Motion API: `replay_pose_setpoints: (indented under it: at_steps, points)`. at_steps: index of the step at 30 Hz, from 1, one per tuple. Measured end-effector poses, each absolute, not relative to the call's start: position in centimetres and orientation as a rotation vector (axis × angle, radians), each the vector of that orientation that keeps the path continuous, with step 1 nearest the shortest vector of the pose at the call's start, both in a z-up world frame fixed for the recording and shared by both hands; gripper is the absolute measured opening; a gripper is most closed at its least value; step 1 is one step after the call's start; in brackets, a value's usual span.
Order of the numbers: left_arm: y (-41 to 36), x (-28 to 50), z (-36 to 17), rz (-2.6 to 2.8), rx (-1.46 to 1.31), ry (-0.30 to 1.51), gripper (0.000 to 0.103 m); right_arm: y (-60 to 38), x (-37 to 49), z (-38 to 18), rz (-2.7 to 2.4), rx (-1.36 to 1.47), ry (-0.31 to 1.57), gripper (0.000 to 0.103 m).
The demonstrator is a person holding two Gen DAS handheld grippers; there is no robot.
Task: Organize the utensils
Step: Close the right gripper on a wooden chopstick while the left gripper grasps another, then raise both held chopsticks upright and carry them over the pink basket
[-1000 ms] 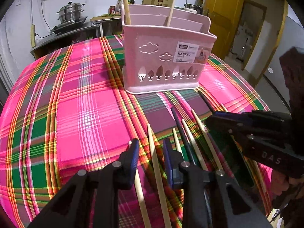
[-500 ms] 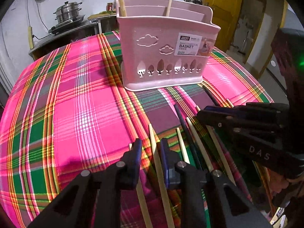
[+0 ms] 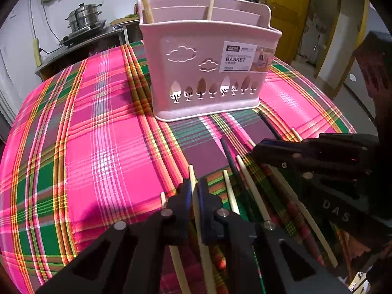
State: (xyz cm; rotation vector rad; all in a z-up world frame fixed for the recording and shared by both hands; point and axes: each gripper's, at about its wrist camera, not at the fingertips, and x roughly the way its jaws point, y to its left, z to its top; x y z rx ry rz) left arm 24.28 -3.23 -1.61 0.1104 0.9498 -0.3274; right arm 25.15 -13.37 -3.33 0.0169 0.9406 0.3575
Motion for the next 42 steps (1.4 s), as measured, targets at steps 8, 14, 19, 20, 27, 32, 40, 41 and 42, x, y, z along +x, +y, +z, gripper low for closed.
replay_pose_setpoints:
  at_steps: [8,14,19,20,27,32,40,41,42]
  points:
    - [-2.4,23.1,2.1,-0.335,0.063,0.872,0.006,-14.3,24.0,-0.9,0.373,0.042,0.887,0.005]
    - [-1.4,21.9,6.3,-0.343,0.041,0.782,0.006,-14.8,22.7,2.9,0.396,0.058,0.802,0.005]
    - [-1.1,20.7,9.6,-0.342,0.034,0.710,0.006,-15.1,21.1,6.3,0.411,0.064,0.716,0.004]
    - [-1.0,20.7,10.0,-0.342,0.032,0.701,0.006,-15.3,20.9,6.8,0.413,0.064,0.703,0.004]
    - [-0.6,19.6,12.3,-0.344,0.017,0.649,0.006,-15.5,19.3,9.6,0.420,0.060,0.631,0.004]
    - [-0.6,19.0,13.0,-0.348,0.014,0.633,0.006,-15.8,18.6,10.2,0.423,0.057,0.611,0.004]
    - [-0.6,18.7,13.8,-0.349,0.008,0.624,0.006,-16.6,18.4,11.1,0.427,0.050,0.591,0.004]
    - [-0.6,18.6,14.0,-0.350,0.008,0.621,0.006,-16.7,18.4,11.3,0.427,0.048,0.588,0.004]
    - [-0.6,18.6,14.2,-0.352,0.006,0.618,0.006,-16.7,18.4,11.4,0.428,0.047,0.584,0.004]
